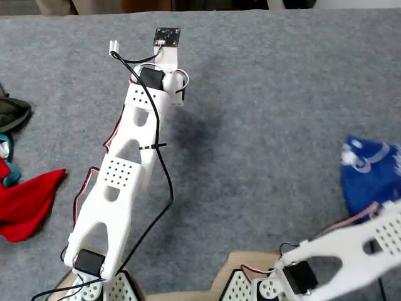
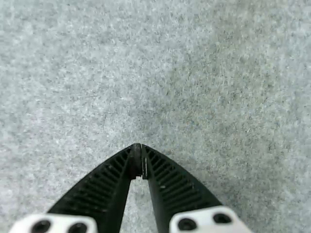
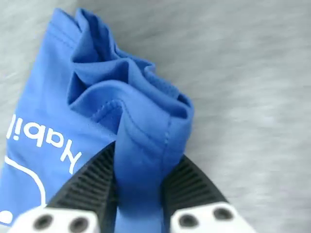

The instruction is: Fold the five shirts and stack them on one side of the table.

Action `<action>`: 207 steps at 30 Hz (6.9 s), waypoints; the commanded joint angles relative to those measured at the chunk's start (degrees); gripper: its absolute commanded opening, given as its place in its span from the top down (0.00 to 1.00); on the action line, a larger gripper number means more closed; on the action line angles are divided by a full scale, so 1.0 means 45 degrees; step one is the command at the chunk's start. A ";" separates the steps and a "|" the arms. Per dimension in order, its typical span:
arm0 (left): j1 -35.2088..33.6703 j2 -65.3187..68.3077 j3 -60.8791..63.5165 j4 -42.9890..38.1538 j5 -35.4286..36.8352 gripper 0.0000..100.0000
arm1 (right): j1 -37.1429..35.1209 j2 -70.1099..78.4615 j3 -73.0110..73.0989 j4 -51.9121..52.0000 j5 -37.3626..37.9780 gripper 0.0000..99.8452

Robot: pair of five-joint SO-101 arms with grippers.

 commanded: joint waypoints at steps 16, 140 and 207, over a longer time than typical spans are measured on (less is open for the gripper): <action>-0.0469 -0.1123 -0.0606 0.2012 -0.0567 0.98 | 0.4777 0.0674 -0.0674 -0.0879 0.2950 1.00; -0.0645 -0.6027 -0.0606 0.2735 -0.0645 0.96 | -1.5443 -0.7883 0.5363 -0.4239 0.4435 0.66; -0.2950 -0.9074 -0.0527 0.3028 0.2657 0.98 | -1.5580 -0.5753 -0.2901 -0.0762 0.8381 0.97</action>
